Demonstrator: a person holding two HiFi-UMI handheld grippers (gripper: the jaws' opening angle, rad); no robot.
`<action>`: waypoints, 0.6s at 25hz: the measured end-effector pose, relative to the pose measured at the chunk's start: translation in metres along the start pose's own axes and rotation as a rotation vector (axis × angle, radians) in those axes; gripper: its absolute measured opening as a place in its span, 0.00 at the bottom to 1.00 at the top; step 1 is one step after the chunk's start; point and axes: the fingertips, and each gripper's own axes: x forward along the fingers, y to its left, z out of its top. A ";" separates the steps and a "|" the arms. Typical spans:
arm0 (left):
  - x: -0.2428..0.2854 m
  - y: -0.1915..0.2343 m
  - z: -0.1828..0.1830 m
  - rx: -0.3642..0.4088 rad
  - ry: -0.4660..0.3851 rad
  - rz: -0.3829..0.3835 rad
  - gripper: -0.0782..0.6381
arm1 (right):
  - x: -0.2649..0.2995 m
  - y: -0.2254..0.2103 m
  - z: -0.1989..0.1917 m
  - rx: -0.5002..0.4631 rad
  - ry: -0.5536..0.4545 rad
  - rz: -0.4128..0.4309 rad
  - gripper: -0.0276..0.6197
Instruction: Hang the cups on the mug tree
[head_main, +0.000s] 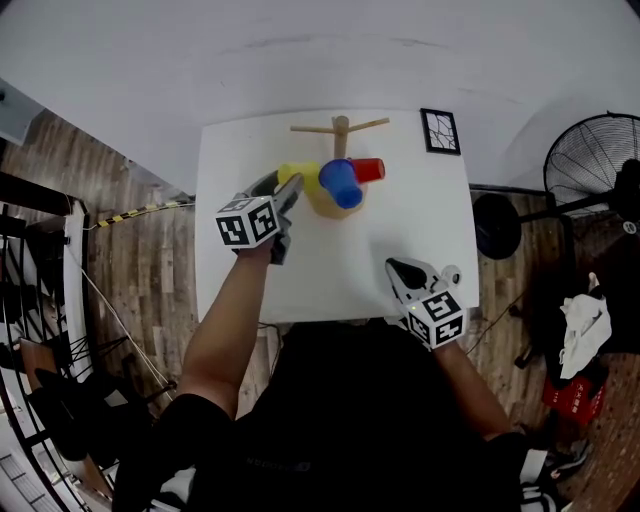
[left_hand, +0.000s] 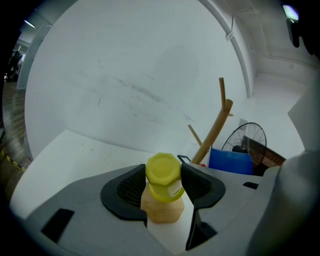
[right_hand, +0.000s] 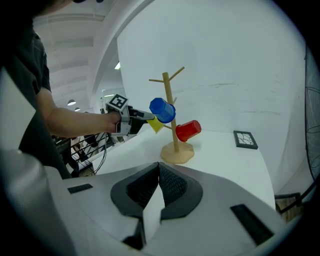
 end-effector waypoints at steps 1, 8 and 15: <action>0.003 0.000 -0.001 0.006 0.010 -0.003 0.44 | -0.002 -0.001 -0.001 0.003 0.002 -0.004 0.05; 0.021 -0.008 -0.016 0.060 0.064 -0.016 0.44 | -0.009 -0.006 -0.007 0.021 0.007 -0.033 0.05; 0.023 -0.008 -0.019 0.106 0.071 -0.014 0.44 | -0.011 -0.008 -0.010 0.029 0.010 -0.038 0.05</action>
